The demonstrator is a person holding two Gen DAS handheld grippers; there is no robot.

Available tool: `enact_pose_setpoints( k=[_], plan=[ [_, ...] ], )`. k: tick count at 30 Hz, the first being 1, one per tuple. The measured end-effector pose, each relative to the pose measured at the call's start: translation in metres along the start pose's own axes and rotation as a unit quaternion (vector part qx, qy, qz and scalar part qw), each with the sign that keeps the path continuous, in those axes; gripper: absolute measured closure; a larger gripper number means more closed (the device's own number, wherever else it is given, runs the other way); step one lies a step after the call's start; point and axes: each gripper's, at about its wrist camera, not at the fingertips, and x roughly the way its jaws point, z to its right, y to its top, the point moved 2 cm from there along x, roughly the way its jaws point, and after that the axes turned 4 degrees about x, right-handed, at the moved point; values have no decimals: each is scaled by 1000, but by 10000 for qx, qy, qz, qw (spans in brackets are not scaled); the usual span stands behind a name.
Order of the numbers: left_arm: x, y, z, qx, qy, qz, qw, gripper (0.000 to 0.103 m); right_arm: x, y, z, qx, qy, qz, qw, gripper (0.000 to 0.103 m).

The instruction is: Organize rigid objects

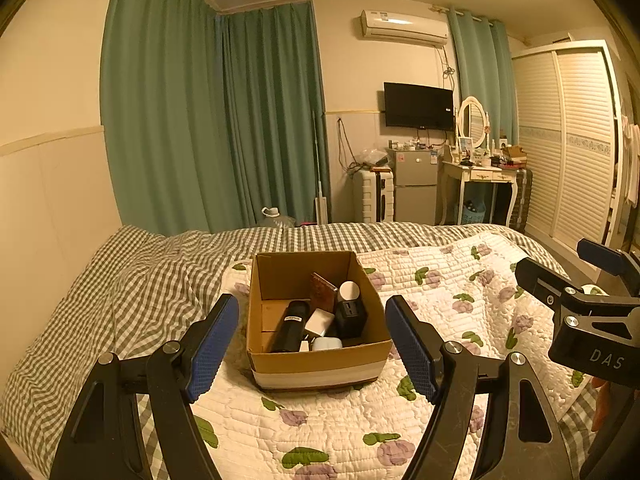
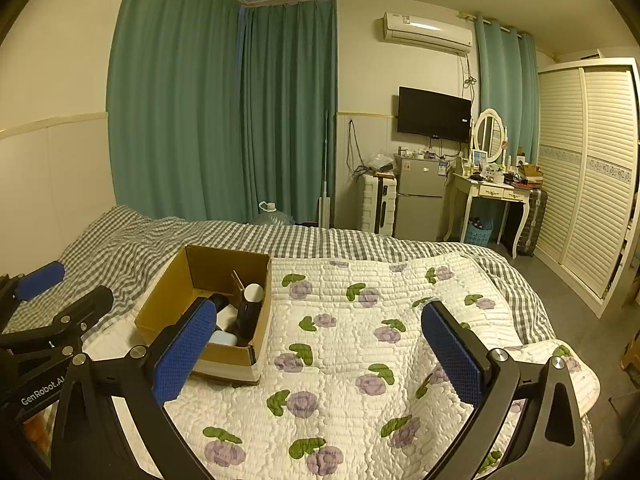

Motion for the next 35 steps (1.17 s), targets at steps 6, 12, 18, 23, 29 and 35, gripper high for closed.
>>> enact_pose_setpoints(
  k=[6, 12, 18, 23, 29, 35],
  plan=[
    [-1, 0, 0, -10, 4, 4, 10000, 25, 1, -2, -1, -7, 3, -13, 10000, 0],
    [0, 0, 0, -15, 4, -2, 10000, 25, 0, -4, -3, -31, 22, -31, 10000, 0],
    [1, -3, -2, -25, -1, -34, 10000, 25, 3, -3, -3, -62, 35, -72, 9999, 0],
    [0, -3, -3, -35, 0, -41, 10000, 25, 4, -2, -3, -59, 39, -75, 9999, 0],
    [2, -5, -4, -35, 6, -60, 10000, 25, 5, -5, -3, -67, 56, -121, 9999, 0],
    [2, -7, -2, 31, 48, -48, 10000, 25, 5, -7, -1, -49, 72, -166, 9998, 0]
  ],
)
